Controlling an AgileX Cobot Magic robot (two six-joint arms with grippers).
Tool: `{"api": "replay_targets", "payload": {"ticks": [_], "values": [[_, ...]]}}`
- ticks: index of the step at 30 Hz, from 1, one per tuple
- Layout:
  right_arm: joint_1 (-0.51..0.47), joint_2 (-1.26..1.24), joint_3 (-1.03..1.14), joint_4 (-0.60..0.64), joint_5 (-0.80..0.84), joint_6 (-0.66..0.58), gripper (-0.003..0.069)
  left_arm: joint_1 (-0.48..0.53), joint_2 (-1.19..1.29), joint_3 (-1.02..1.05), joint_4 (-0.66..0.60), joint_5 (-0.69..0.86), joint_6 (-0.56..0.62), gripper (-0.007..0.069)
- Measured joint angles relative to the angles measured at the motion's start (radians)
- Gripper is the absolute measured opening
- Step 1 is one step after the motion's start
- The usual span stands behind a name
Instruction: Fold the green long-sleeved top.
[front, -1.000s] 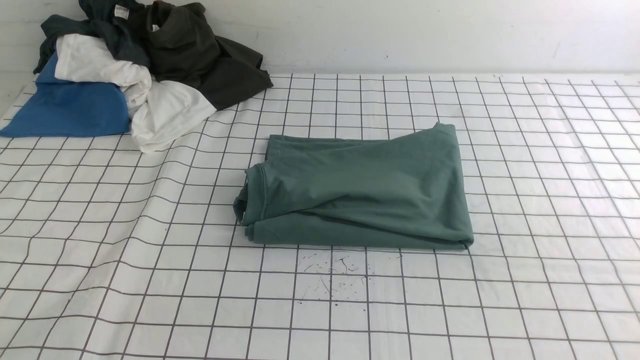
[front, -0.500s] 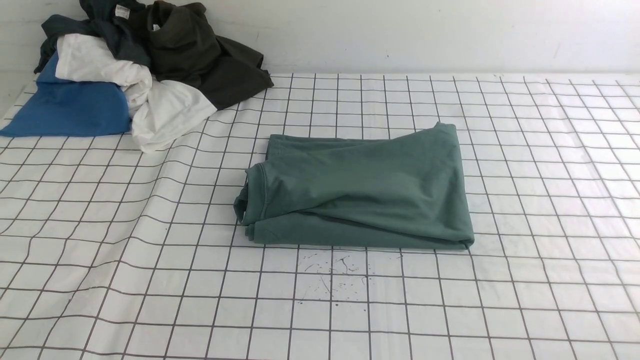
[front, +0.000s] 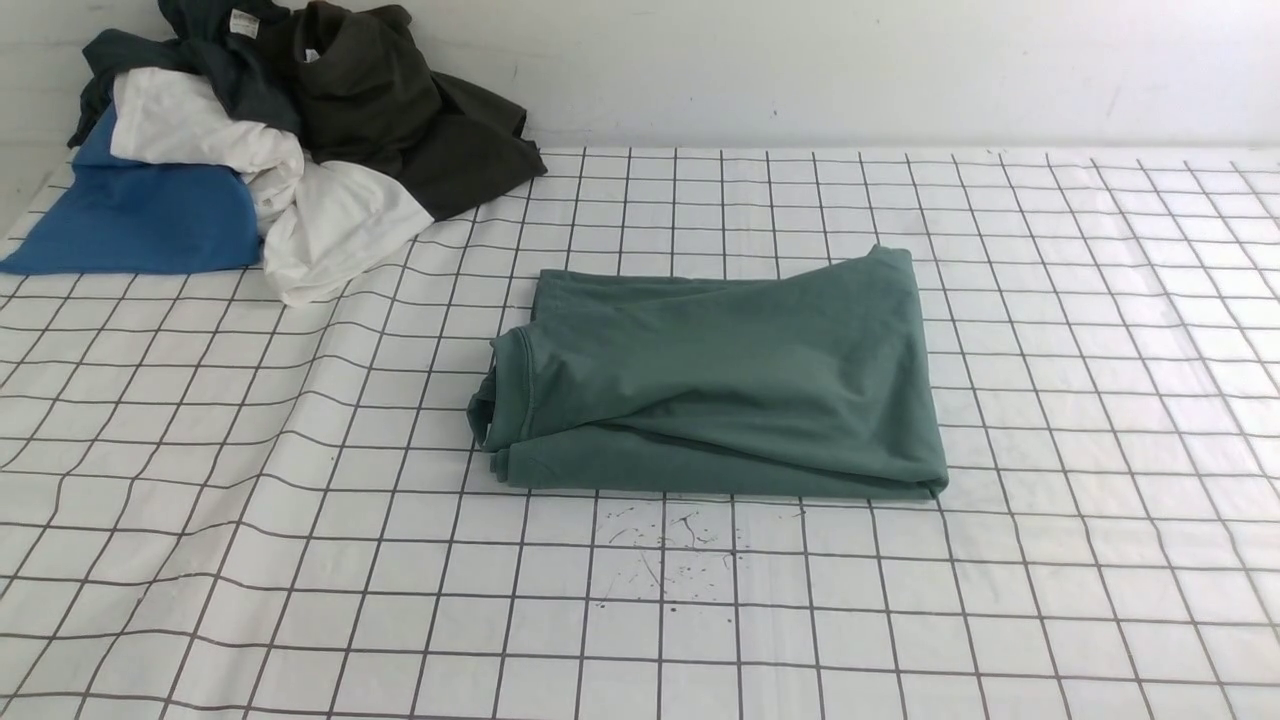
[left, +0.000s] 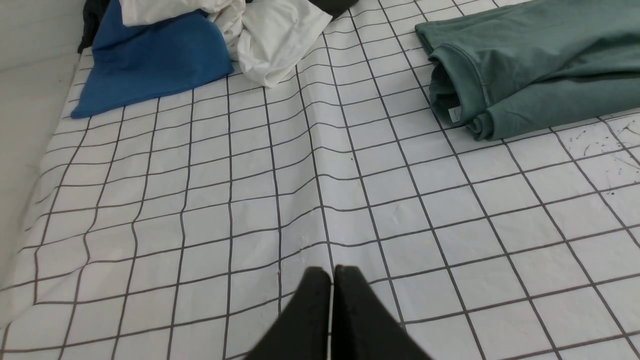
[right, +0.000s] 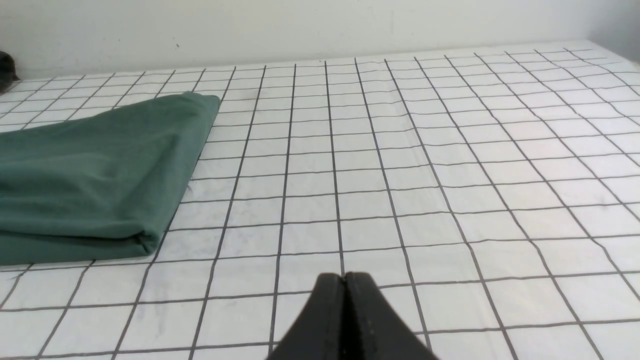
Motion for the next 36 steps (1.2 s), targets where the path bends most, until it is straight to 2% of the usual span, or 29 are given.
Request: {"api": "replay_targets", "payload": {"ticks": [27, 29, 32, 33, 34, 35, 36], "values": [[0.0, 0.0, -0.001, 0.003, 0.003, 0.001, -0.0014, 0.0, 0.0, 0.004, -0.001, -0.012, -0.009, -0.0008], [0.0, 0.0, -0.001, 0.003, 0.003, 0.001, -0.0014, 0.0, -0.005, 0.017, -0.017, -0.05, -0.028, -0.0008], [0.0, 0.0, -0.001, 0.003, 0.003, 0.001, -0.0014, 0.03, -0.039, 0.084, -0.022, -0.222, -0.037, -0.0008], [0.0, 0.0, -0.001, 0.003, 0.003, 0.001, -0.0014, 0.03, -0.042, 0.089, -0.023, -0.235, -0.037, -0.0008], [0.0, 0.0, -0.001, 0.003, 0.003, 0.001, -0.0014, 0.068, -0.061, 0.13, -0.034, -0.318, -0.037, -0.0008], [0.0, 0.0, -0.001, 0.003, 0.003, 0.001, -0.0014, 0.068, -0.063, 0.137, -0.036, -0.33, -0.037, -0.0008], [0.0, 0.0, -0.001, 0.003, 0.003, 0.001, -0.0014, 0.128, -0.086, 0.19, -0.074, -0.42, -0.036, -0.0008]]}}
